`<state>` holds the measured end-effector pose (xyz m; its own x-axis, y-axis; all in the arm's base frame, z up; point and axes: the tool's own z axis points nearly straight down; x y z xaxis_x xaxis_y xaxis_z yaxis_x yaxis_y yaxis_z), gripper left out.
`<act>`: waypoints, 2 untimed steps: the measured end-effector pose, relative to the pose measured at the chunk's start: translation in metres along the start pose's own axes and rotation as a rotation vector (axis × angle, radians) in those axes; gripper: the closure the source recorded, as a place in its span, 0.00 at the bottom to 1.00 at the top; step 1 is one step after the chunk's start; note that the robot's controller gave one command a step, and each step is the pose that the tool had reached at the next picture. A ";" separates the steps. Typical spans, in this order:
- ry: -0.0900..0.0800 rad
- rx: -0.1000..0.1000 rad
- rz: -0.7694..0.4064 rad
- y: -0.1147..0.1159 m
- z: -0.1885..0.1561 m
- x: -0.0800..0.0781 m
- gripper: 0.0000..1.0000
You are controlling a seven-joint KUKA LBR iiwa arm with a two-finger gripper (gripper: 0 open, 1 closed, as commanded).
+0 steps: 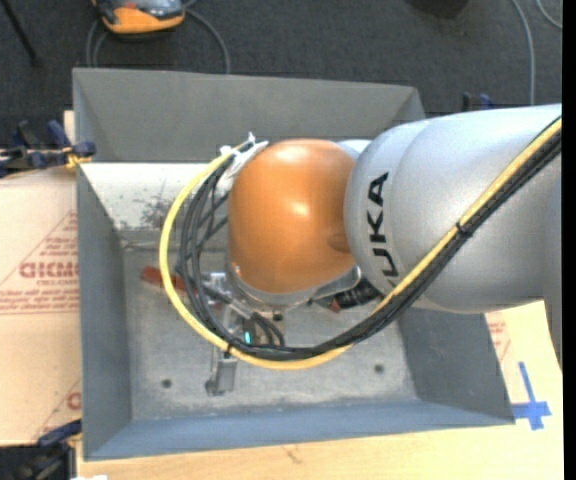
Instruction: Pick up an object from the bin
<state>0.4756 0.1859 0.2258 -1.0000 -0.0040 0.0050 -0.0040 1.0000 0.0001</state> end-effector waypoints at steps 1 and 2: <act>-0.007 -0.002 0.004 -0.001 -0.004 -0.002 0.00; -0.014 -0.001 -0.050 -0.028 0.071 -0.049 0.00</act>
Offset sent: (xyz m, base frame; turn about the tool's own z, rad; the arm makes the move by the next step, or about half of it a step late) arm 0.0942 -0.0566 -0.1558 -0.1024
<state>0.5247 0.1577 0.1547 -0.9985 -0.0536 -0.0088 -0.0536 0.9986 0.0008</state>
